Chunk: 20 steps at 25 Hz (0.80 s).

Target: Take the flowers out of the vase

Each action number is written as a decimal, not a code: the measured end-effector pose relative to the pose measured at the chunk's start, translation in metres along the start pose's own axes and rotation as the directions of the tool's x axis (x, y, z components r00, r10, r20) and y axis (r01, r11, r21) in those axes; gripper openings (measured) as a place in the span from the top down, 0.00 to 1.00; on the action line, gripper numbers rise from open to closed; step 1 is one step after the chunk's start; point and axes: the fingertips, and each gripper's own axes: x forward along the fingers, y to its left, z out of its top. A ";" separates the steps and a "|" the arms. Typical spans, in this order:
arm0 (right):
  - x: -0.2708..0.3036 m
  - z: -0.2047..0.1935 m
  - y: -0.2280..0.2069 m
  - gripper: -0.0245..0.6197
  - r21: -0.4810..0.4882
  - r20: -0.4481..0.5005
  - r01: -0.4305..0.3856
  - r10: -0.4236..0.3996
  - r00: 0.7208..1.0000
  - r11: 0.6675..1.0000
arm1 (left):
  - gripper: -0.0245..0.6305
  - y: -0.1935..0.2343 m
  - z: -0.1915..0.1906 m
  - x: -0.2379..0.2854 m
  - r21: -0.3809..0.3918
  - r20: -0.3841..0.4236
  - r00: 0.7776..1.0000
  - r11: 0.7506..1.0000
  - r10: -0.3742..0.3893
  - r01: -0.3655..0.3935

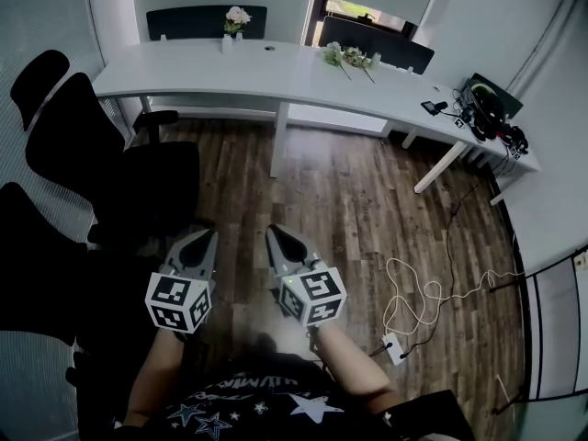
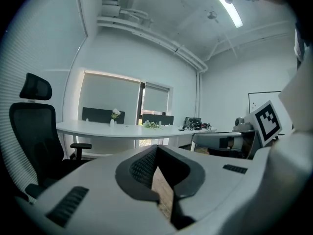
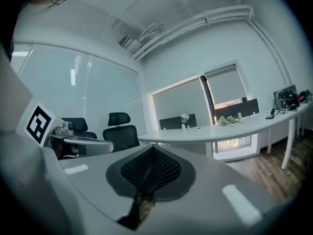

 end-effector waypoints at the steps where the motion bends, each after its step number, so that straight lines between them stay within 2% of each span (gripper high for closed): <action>1: 0.002 0.002 -0.002 0.97 0.006 0.011 -0.008 0.008 1.000 1.000 | 0.95 0.001 0.002 0.000 0.006 0.004 1.000 1.000 0.009 -0.009; 4: 0.009 0.006 -0.004 0.97 0.020 0.033 -0.024 0.023 0.999 1.000 | 0.95 0.008 0.006 -0.002 0.010 0.011 0.999 0.999 0.040 -0.041; 7: 0.009 0.008 -0.009 0.97 0.000 0.031 -0.033 0.033 0.999 0.999 | 0.95 0.013 0.005 0.002 -0.031 0.018 0.998 0.997 0.065 -0.064; 10: 0.000 0.006 -0.027 0.97 0.006 0.033 -0.032 0.032 0.999 0.999 | 0.95 -0.003 0.004 0.017 -0.061 0.034 0.999 0.998 0.029 -0.027; 12: -0.002 0.000 -0.040 0.97 0.021 0.025 -0.022 0.021 0.999 1.000 | 0.95 -0.016 0.005 0.027 -0.042 0.039 0.999 0.999 0.009 -0.007; 14: -0.002 -0.006 -0.050 0.97 0.041 0.009 -0.013 0.013 1.000 0.999 | 0.95 -0.022 0.006 0.034 -0.021 0.039 0.999 1.000 0.013 -0.012; 20: 0.003 -0.004 -0.070 0.97 0.043 0.004 -0.009 0.009 1.000 0.999 | 0.95 -0.017 0.008 0.047 -0.035 0.025 0.999 0.999 0.031 -0.030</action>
